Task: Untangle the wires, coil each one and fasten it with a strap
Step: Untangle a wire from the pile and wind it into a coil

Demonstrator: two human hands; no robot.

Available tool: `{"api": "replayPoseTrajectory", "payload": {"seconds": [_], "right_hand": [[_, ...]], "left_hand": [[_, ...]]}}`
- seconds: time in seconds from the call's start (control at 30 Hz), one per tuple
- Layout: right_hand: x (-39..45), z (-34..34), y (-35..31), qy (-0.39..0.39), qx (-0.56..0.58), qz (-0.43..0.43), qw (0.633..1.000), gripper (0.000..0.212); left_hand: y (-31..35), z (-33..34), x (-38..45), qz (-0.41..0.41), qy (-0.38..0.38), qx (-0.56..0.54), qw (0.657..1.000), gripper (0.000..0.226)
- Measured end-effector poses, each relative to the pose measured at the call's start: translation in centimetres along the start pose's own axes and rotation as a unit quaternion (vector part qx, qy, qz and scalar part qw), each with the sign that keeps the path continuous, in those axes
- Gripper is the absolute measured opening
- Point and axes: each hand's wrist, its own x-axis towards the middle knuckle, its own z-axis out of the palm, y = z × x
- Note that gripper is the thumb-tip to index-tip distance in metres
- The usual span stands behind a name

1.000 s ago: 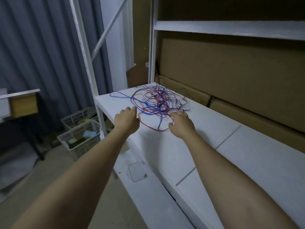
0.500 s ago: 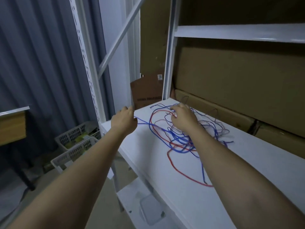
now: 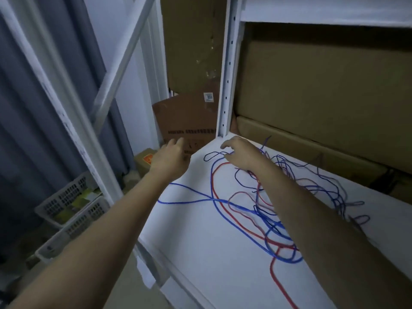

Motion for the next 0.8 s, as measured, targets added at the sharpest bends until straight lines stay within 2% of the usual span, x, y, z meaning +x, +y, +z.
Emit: {"api": "replayPoseTrajectory", "payload": {"seconds": [0.17,0.3,0.4,0.6,0.7,0.8], "right_hand": [[-5.3,-0.4,-0.1,0.083,0.005,0.024,0.996,0.025],[-11.3,-0.3,-0.2,0.125,-0.014,0.12,0.985,0.023],[-15.7,0.3,-0.5,0.143,-0.037,0.19,0.971,0.023],[-19.7,1.8,-0.9,0.171,-0.048,0.241,0.954,0.021],[-18.8,2.7,-0.9,0.147,-0.052,0.24,0.958,0.029],[-17.8,3.1,-0.5,0.108,-0.095,0.243,0.959,0.029]], "left_hand": [[3.0,3.2,1.2,0.127,-0.05,-0.067,0.988,0.035],[5.6,5.1,-0.2,0.242,-0.07,-0.123,0.96,0.036],[6.7,6.0,-1.7,0.297,-0.097,-0.184,0.932,0.035],[7.3,6.9,-3.0,0.306,-0.178,-0.187,0.916,0.026],[7.0,6.8,-3.1,0.295,-0.18,-0.192,0.918,0.024],[6.8,6.4,-3.0,0.283,-0.168,-0.192,0.925,0.023]]}}
